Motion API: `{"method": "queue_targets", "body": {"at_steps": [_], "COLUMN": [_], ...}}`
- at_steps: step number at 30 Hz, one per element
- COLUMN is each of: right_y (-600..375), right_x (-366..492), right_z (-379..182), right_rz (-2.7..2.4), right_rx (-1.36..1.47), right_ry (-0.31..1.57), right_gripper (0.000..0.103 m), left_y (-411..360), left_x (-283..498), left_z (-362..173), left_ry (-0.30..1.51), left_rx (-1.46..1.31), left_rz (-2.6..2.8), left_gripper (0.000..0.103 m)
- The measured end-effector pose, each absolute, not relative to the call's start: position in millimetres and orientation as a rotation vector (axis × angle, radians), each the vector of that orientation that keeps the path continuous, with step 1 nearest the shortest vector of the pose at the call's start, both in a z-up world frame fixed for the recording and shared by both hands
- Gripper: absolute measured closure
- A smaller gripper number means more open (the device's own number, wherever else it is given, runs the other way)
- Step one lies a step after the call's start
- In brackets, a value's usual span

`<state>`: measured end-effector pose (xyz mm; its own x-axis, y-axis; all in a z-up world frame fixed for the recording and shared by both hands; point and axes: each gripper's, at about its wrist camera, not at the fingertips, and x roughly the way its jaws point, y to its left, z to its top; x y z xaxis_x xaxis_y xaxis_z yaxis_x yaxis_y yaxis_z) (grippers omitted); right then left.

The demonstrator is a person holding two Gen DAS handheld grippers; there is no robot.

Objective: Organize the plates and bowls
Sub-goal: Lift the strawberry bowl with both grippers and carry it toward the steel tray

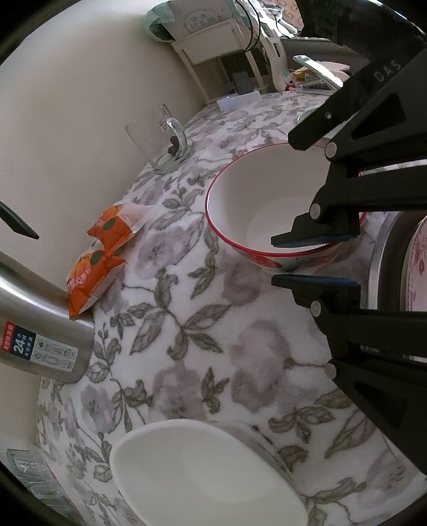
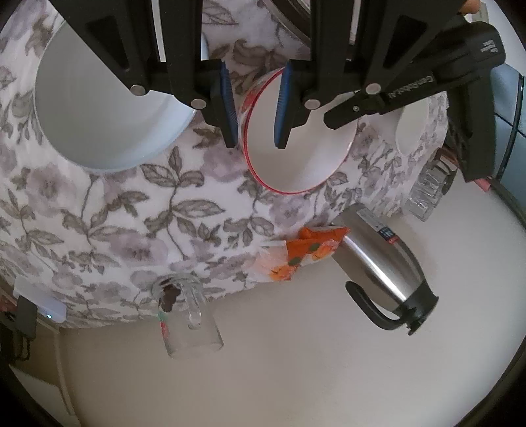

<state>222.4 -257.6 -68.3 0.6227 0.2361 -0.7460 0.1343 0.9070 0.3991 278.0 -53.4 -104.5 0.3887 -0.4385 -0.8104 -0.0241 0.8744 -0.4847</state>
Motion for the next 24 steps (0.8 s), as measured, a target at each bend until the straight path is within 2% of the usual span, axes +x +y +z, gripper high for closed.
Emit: {"method": "queue_targets", "body": {"at_steps": [12, 15, 16, 24], "right_y": [-238.1, -236.9, -237.2, -234.5], "right_x": [228.8, 228.1, 227.6, 224.5], "right_z": [-82.7, -83.2, -82.9, -71.2], "right_rz": [-0.007, -0.025, -0.03, -0.011], "right_rx": [0.384, 0.368, 0.361, 0.328], "right_ry": [0.942, 0.936, 0.935, 0.91], "right_gripper": [0.078, 0.082, 0.086, 0.087], "left_y": [-53.1, -55.0, -56.4, -64.4], "left_x": [278.7, 278.1, 277.9, 274.8], "left_z": [-106.0, -106.1, -104.9, -96.5], "left_ry": [1.143, 1.139, 1.134, 1.119], "left_rx": [-0.458, -0.445, -0.434, -0.342], "left_rz": [-0.273, -0.272, -0.276, -0.267], "left_gripper": [0.084, 0.084, 0.086, 0.087]}}
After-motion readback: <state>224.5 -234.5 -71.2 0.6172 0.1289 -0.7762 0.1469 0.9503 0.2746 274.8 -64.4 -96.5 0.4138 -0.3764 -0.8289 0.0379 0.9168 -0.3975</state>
